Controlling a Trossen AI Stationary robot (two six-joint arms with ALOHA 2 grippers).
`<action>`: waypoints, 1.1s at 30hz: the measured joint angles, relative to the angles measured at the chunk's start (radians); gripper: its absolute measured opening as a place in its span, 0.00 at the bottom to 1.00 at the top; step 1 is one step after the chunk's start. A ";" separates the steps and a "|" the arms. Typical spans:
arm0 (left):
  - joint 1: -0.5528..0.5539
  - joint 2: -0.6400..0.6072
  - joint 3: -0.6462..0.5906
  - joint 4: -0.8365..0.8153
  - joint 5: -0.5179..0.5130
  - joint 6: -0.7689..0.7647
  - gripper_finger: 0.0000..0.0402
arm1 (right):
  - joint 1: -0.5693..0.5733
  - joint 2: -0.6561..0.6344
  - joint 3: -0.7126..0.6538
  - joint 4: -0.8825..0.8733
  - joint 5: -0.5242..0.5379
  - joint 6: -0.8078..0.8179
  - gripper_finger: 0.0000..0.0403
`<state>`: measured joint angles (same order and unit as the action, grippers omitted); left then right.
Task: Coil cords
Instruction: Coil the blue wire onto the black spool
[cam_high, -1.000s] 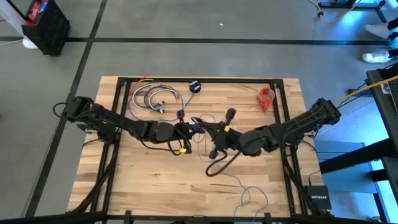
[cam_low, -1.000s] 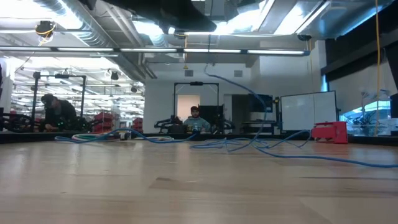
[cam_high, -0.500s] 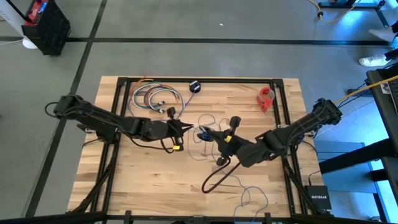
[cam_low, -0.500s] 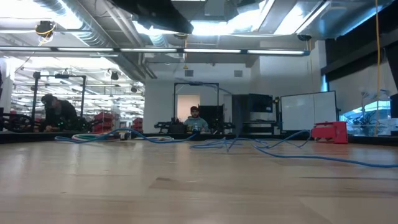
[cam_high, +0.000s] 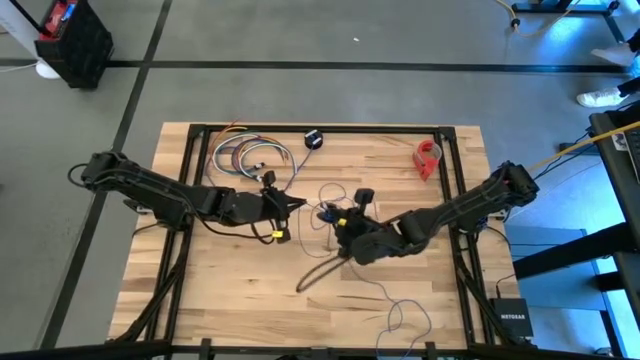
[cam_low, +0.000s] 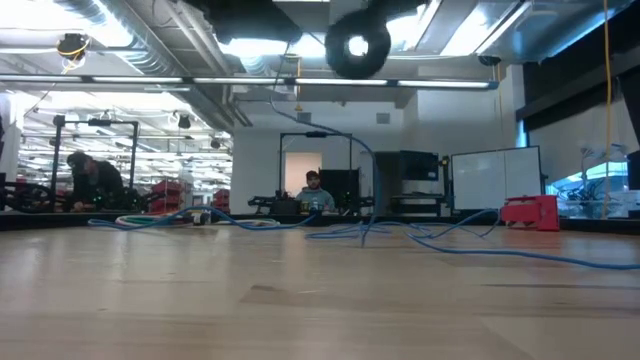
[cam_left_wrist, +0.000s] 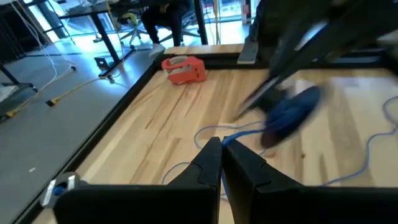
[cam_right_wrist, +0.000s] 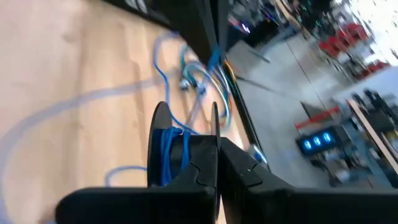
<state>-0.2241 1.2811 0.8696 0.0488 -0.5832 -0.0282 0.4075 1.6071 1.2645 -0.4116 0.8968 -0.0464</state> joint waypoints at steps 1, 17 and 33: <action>-0.008 -0.004 0.000 -0.003 0.003 -0.005 0.01 | -0.011 0.005 -0.006 0.002 0.010 0.012 0.01; -0.029 0.021 0.000 0.126 0.028 -0.014 0.01 | -0.162 0.014 -0.162 0.465 -0.056 -0.010 0.03; -0.016 0.091 0.002 0.240 0.025 0.084 0.01 | -0.237 0.014 -0.203 0.879 -0.241 -0.167 0.02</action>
<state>-0.2403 1.3724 0.8719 0.2890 -0.5586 0.0556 0.1703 1.6215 1.0612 0.4673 0.6561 -0.2132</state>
